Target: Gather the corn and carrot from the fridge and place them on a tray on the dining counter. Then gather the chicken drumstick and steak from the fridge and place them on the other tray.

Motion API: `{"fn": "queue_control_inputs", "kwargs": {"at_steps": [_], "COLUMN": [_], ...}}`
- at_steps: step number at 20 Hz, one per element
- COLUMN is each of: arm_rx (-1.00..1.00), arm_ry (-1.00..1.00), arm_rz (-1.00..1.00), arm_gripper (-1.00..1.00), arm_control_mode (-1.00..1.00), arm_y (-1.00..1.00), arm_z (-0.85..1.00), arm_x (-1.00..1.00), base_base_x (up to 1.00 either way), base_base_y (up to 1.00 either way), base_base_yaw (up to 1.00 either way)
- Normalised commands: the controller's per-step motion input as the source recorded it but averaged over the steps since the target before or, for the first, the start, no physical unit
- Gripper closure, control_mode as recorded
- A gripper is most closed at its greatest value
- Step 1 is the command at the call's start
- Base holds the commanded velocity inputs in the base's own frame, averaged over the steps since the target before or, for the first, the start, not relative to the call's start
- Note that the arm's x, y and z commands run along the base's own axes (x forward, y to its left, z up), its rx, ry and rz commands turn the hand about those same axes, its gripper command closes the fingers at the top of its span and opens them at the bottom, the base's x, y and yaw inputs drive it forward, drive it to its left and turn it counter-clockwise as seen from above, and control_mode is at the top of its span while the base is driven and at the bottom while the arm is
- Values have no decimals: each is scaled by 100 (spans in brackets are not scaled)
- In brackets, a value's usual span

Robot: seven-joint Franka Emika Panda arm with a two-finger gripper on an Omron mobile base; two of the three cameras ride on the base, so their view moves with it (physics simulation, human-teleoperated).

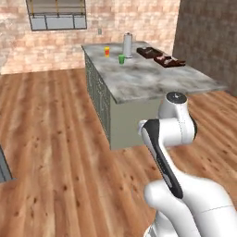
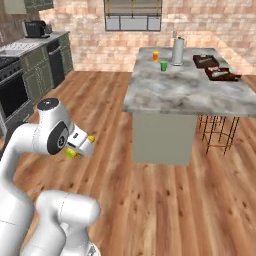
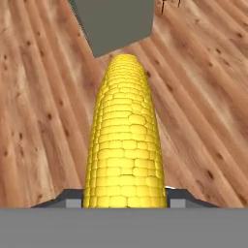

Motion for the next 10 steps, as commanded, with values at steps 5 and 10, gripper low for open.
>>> {"fn": "queue_control_inputs", "kwargs": {"at_steps": [5,10], "arm_rx": [0,0], "arm_ry": [0,0], "arm_rz": [0,0], "arm_gripper": [100,100], "arm_control_mode": [100,100], "arm_y": [0,0], "arm_z": [0,0], "arm_x": [0,0], "base_base_x": [15,54], "base_base_y": [-100,-100], "base_base_yaw": [-24,1]}}
